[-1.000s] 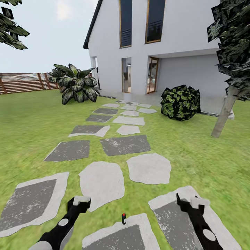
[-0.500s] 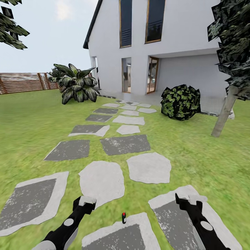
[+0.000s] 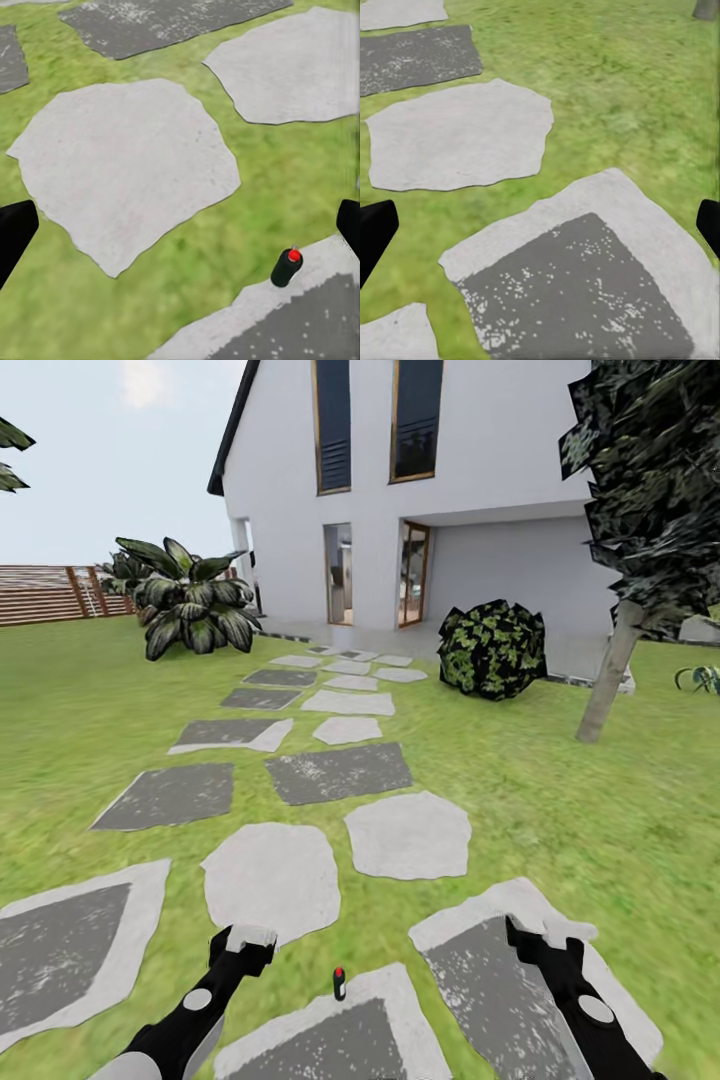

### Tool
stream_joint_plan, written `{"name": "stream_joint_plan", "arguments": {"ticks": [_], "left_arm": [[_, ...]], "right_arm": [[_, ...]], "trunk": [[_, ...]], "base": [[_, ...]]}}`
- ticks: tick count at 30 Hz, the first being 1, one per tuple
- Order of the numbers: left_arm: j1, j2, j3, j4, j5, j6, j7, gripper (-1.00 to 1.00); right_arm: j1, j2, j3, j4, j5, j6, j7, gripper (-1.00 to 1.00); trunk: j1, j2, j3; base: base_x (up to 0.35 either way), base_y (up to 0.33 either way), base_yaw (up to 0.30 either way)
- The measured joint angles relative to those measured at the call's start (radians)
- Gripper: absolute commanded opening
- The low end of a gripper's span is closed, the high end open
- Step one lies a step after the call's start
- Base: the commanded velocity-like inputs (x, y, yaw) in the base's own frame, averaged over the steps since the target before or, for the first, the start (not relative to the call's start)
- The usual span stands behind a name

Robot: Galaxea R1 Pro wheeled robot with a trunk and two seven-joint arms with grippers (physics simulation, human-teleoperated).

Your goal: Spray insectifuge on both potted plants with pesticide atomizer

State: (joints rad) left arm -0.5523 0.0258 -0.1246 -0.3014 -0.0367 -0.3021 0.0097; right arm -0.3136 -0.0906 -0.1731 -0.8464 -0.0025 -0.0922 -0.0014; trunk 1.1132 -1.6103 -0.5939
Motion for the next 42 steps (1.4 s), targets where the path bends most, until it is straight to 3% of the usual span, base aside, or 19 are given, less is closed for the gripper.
{"name": "stream_joint_plan", "arguments": {"ticks": [20, 31, 42], "left_arm": [[0.001, 0.009, 0.005, 0.005, 0.005, 0.0, 0.0, 1.0], [0.005, 0.004, 0.002, 0.002, -0.002, 0.0, -0.001, 1.0], [0.006, 0.002, 0.0, 0.003, -0.002, -0.002, 0.0, 1.0]], "right_arm": [[0.0, 0.002, 0.003, 0.006, 0.002, -0.001, 0.0, 1.0], [0.0, 0.003, 0.005, 0.005, 0.003, -0.002, -0.001, 1.0], [0.0, 0.004, 0.006, 0.002, 0.003, -0.001, 0.0, 1.0]], "trunk": [[0.077, -0.14, -0.063], [0.077, -0.14, -0.063], [0.077, -0.14, -0.063]], "base": [[0.0, 0.0, -0.252], [0.011, 0.058, -0.023], [0.042, 0.224, -0.211]]}}
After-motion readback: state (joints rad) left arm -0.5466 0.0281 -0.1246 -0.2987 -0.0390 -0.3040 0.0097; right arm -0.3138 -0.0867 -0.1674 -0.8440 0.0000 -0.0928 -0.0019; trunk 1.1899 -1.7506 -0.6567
